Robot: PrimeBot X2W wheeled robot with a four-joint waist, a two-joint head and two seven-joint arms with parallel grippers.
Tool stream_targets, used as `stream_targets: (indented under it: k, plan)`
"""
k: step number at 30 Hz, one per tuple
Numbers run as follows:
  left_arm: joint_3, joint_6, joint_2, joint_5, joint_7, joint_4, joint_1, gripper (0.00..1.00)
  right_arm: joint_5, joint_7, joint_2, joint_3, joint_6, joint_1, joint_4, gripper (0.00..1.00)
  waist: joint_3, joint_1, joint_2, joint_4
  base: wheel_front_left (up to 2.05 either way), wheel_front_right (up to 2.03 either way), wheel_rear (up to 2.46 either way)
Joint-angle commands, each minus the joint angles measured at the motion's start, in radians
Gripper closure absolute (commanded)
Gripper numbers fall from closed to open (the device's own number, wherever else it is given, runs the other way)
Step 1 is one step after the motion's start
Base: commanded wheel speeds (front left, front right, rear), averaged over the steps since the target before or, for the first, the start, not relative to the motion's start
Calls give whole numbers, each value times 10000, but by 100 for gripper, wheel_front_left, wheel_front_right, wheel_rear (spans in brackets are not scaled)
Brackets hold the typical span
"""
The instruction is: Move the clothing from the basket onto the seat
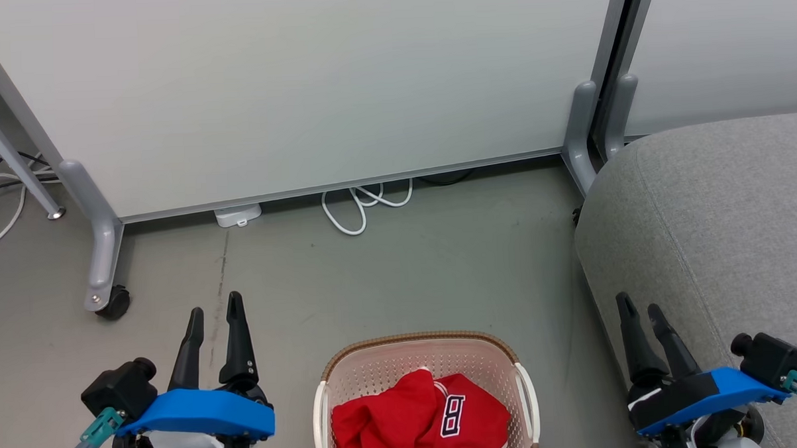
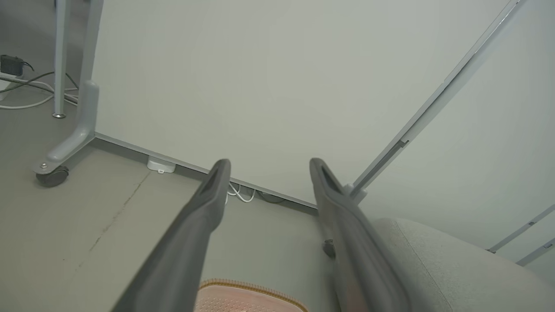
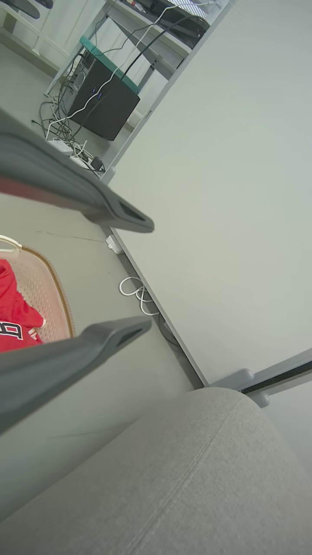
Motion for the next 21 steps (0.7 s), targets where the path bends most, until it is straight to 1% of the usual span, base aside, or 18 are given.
stream_targets:
  k: [1, 9, 21]
  plan:
    - [-95, -9, 66, 337, -116, -38, -236, 0, -309, -93, -81, 9, 18, -240, -42, 0, 4, 0, 0, 7, 0, 0, 0]
    - [-232, -36, 67, 1052, -317, 115, -251, 0, -1146, -211, -89, -17, 20, -214, -19, 0, -11, 0, 0, 16, 0, 0, 0]
    - [-435, 59, 67, 2034, -584, 236, -269, 0, -2208, -362, -99, -31, 22, -138, -63, 0, -36, 0, 0, 35, 0, 0, 0]
